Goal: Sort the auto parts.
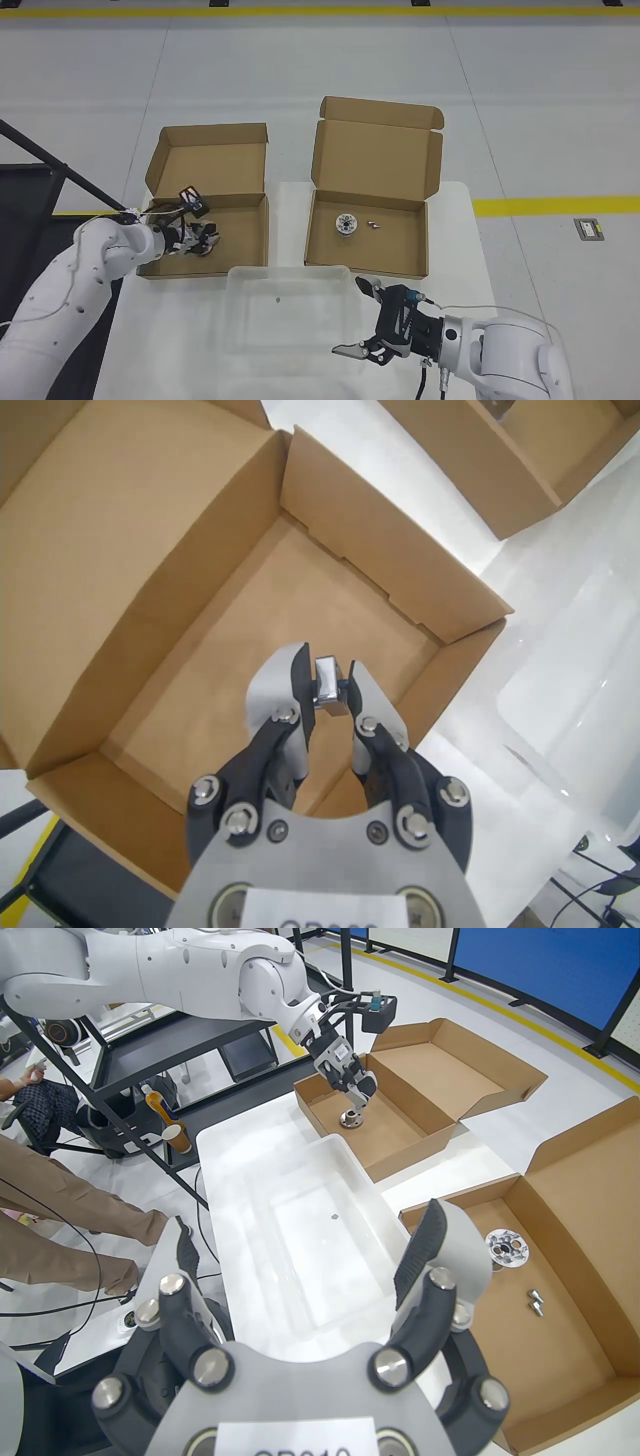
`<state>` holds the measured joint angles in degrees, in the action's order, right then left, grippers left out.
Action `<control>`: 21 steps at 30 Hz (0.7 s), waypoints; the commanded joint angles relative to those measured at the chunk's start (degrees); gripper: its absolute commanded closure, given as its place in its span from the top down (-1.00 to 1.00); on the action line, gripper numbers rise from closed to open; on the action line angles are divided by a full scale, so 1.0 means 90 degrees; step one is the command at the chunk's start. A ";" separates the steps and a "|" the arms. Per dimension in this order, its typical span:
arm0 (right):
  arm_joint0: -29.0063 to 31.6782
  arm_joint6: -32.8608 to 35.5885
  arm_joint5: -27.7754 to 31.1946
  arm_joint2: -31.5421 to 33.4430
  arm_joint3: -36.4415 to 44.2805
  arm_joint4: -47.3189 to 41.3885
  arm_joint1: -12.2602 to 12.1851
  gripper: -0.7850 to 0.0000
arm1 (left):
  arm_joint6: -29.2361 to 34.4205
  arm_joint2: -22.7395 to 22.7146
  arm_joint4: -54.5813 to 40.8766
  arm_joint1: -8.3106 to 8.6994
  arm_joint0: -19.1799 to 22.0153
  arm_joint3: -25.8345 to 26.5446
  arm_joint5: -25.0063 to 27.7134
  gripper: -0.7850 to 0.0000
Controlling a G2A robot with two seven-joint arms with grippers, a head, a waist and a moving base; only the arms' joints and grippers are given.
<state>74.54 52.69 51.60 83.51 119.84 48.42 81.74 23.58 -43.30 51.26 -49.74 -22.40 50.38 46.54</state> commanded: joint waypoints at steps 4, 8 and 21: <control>0.0000 0.0000 0.0000 0.0000 0.0000 0.0000 0.0000 1.00 | 0.0166 0.0330 -0.0127 -0.0333 0.0309 -0.0505 0.0175 -1.00; 0.0000 0.0000 0.0000 0.0000 0.0000 0.0000 0.0000 1.00 | 0.0231 0.0530 -0.0152 -0.0575 0.0456 -0.0866 0.0195 -1.00; 0.0000 0.0000 0.0000 0.0000 0.0000 0.0000 0.0000 1.00 | 0.0615 0.0801 -0.0402 -0.1153 0.0830 -0.1866 0.0637 -0.36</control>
<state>74.54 52.69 51.60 83.51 119.84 48.42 81.74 28.99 -36.16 47.59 -59.85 -15.15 34.14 52.13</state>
